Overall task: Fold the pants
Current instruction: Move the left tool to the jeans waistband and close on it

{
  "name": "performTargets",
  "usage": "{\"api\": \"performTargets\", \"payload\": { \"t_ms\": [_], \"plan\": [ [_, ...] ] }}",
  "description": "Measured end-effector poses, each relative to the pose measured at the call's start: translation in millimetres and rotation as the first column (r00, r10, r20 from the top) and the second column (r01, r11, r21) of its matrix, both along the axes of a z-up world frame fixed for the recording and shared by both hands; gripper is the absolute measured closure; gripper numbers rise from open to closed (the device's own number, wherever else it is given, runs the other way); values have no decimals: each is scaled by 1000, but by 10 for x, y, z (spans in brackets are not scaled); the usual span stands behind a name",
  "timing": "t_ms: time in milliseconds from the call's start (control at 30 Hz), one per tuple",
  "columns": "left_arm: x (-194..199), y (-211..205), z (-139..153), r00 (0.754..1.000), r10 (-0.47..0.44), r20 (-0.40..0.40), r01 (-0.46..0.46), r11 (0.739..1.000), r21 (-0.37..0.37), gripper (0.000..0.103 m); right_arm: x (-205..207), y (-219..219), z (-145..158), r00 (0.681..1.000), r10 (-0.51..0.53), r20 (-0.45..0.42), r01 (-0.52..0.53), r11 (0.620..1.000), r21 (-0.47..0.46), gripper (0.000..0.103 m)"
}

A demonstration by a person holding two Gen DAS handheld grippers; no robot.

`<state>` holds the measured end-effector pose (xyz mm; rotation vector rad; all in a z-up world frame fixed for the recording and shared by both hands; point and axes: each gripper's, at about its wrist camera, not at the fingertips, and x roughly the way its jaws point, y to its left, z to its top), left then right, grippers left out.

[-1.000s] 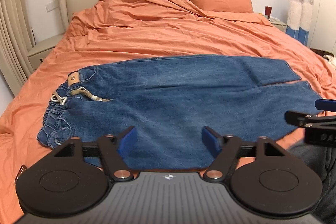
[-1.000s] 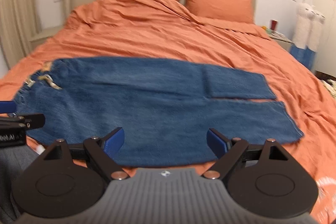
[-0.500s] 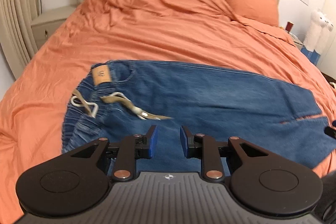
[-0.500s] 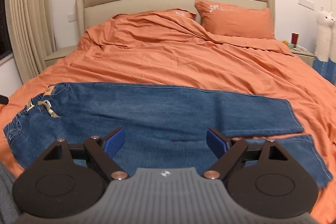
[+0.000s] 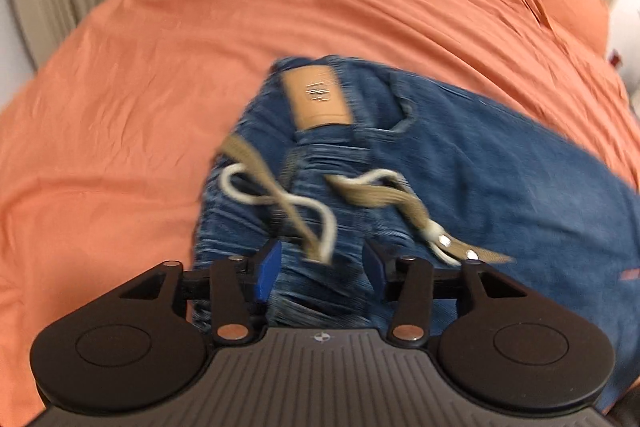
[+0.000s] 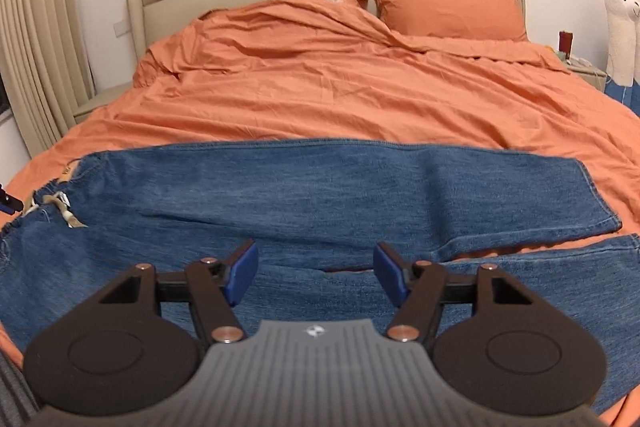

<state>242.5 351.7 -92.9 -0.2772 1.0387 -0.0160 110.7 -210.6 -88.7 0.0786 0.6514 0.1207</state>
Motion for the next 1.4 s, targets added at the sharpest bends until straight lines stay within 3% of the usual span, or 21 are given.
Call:
{"api": "performTargets", "payload": {
  "t_ms": [100, 167, 267, 367, 433, 533, 700, 767, 833, 933, 1033, 1133, 1167, 1300, 1400],
  "plan": [
    [-19, 233, -202, 1000, 9, -4, -10, 984, -176, 38, 73, 43, -54, 1000, 1, -20, -2, 1000, -21, 41],
    [-54, 350, -312, 1000, 21, 13, -17, 963, -268, 40, 95, 86, -79, 1000, 4, -23, -5, 999, -47, 41],
    [-107, 485, -449, 999, 44, 31, -26, 904, -427, 50, 111, 160, -117, 1000, 12, -25, -14, 996, -92, 41],
    [-158, 521, -496, 998, 20, 51, 10, 852, -524, 64, 120, 208, -136, 1000, 17, -26, -20, 992, -122, 41],
    [-161, 515, -522, 999, 25, 36, -2, 845, -534, 65, 118, 228, -141, 1000, 16, -20, -19, 990, -138, 41],
    [-221, 450, -372, 994, 93, 57, -57, 886, -460, 94, 118, 262, -153, 1000, 18, -13, -20, 986, -163, 40],
    [-460, 185, 212, 979, 135, 156, -98, 970, -222, 94, 71, 257, -123, 1000, -3, -3, 2, 984, -176, 40],
    [-545, 127, 383, 976, 139, 167, -114, 982, -153, 94, 31, 227, -104, 1000, -16, 6, 17, 986, -168, 40],
    [-532, 141, 372, 984, 118, 137, -109, 992, -69, 94, -2, 217, -87, 1000, -22, 15, 24, 986, -166, 40],
    [-391, 141, 70, 991, 116, 73, -116, 993, -2, 94, -34, 223, -76, 1000, -17, 23, 21, 985, -172, 40],
    [-266, 144, -232, 993, 115, 19, -115, 993, 13, 93, -24, 201, -81, 1000, -26, 15, 28, 986, -166, 39],
    [-187, 99, -361, 997, 72, -35, -70, 996, 54, 88, 19, 173, -107, 999, -43, -9, 41, 987, -156, 39],
    [-154, 52, -369, 997, 58, -52, -53, 995, 86, 81, 36, 169, -115, 999, -47, -20, 44, 987, -154, 38],
    [-77, -67, -238, 995, -5, -97, 22, 985, 171, 72, 99, 178, -162, 997, -62, -56, 52, 985, -165, 35],
    [-148, -164, -14, 997, -27, -68, 43, 966, 254, 61, 82, 192, -158, 997, -59, -58, 48, 983, -178, 33]
  ]
}}
